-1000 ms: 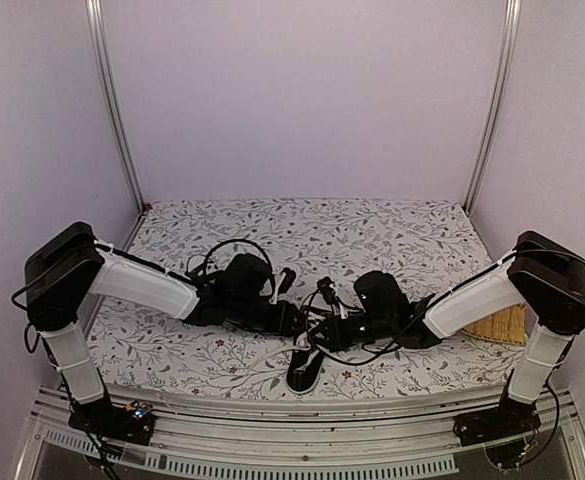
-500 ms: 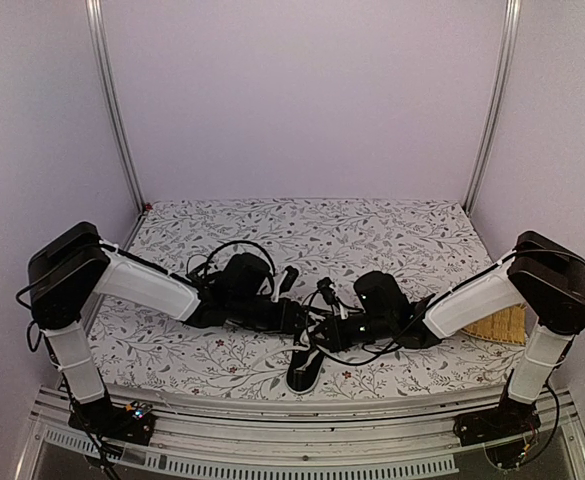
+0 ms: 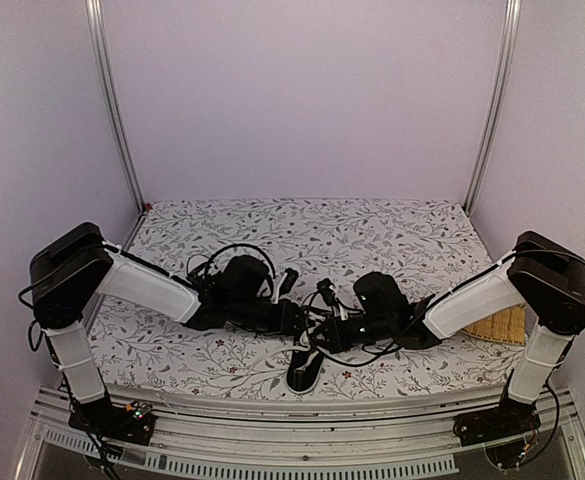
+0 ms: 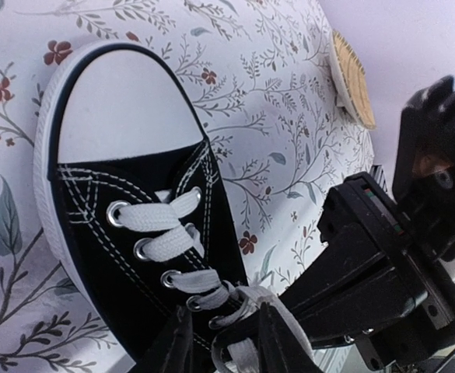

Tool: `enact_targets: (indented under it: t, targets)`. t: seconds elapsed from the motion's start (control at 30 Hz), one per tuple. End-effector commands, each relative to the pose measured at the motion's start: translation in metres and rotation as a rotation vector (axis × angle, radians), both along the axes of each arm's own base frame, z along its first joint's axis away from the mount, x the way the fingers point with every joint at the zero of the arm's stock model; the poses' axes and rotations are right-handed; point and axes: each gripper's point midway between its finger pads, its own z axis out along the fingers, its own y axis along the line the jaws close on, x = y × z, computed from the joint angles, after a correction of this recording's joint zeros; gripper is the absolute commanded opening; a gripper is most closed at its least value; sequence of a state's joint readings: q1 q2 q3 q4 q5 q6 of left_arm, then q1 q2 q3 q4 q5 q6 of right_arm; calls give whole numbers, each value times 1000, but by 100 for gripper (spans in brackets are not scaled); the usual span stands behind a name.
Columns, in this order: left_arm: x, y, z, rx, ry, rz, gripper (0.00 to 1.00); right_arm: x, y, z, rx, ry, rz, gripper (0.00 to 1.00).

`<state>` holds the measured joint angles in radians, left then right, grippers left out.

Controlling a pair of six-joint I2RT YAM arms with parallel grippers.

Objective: Tie the shoes
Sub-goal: Cross the half-tied shoelace with the shoelace loop.

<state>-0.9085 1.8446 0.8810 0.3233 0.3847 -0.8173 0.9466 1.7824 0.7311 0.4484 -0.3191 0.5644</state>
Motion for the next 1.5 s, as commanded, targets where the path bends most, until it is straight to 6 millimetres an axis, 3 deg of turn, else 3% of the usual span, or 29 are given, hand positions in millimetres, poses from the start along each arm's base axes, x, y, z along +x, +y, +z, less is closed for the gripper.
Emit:
enact_targets:
  t: [0.0,0.13,0.5,0.7,0.93,1.2,1.37,1.47]
  targets:
    - [-8,8,-22,38,59,-5,31,2,-1,2,7,-14,-16,2]
    - [-12,5,-19,1,72,-17,31,2,-1,3,6,-16,-16,2]
    - [-18,0,-11,-75,90,-36,1,3,-1,6,10,-21,-20,2]
    - [-18,2,-11,-73,88,-23,0,5,-4,12,5,-38,-31,4]
    - [-14,8,-12,-60,85,15,0,2,-19,21,-24,-66,-53,28]
    - [-14,8,-9,-67,79,23,0,-7,-29,40,-20,-111,-61,46]
    - [-13,8,-7,-74,75,24,0,-13,-15,50,-64,-138,-66,49]
    - [-13,6,-7,-77,76,20,0,-17,-7,46,-102,-133,-72,50]
